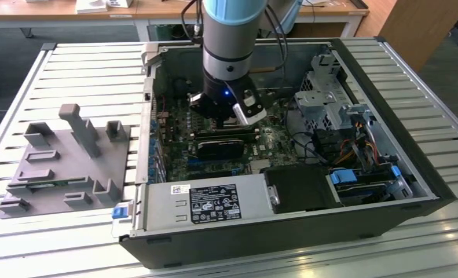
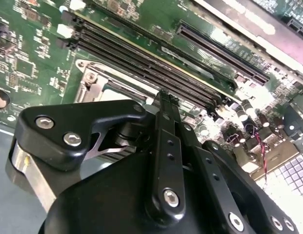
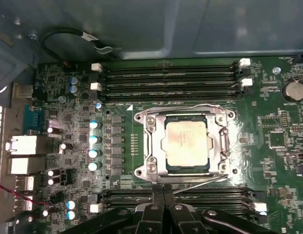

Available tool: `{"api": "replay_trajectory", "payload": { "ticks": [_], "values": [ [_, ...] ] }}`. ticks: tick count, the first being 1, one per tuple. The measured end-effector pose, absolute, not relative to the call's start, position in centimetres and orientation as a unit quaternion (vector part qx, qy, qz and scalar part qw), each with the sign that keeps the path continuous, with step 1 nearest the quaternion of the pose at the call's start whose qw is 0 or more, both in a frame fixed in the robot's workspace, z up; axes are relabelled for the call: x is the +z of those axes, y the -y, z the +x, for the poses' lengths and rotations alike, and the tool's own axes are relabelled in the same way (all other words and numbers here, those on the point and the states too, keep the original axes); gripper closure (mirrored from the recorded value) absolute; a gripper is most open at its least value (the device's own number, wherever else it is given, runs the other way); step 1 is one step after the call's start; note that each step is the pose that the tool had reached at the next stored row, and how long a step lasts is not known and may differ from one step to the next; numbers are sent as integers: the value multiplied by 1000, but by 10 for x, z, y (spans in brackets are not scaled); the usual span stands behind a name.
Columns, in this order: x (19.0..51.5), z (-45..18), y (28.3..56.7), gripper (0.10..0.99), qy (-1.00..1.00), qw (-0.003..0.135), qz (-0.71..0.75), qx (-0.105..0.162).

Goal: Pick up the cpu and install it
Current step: 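Install the second cpu locking lever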

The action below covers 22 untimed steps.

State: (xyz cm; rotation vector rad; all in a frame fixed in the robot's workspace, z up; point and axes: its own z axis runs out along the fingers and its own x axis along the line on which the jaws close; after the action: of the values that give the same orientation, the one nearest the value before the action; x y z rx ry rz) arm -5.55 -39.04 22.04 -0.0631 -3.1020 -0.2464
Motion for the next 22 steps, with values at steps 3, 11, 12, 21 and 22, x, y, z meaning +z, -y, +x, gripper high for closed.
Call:
{"api": "replay_trajectory", "payload": {
  "ticks": [3, 11, 12, 21, 22],
  "values": [
    [219, -60, 390, 980, 996, 15, -20, -80],
    [207, -60, 391, 980, 996, 15, -20, -86],
    [207, -60, 391, 980, 996, 15, -20, -88],
    [204, -63, 400, 980, 994, 15, -20, -111],
    [203, -64, 401, 980, 993, 15, -20, -111]
  ]
}}
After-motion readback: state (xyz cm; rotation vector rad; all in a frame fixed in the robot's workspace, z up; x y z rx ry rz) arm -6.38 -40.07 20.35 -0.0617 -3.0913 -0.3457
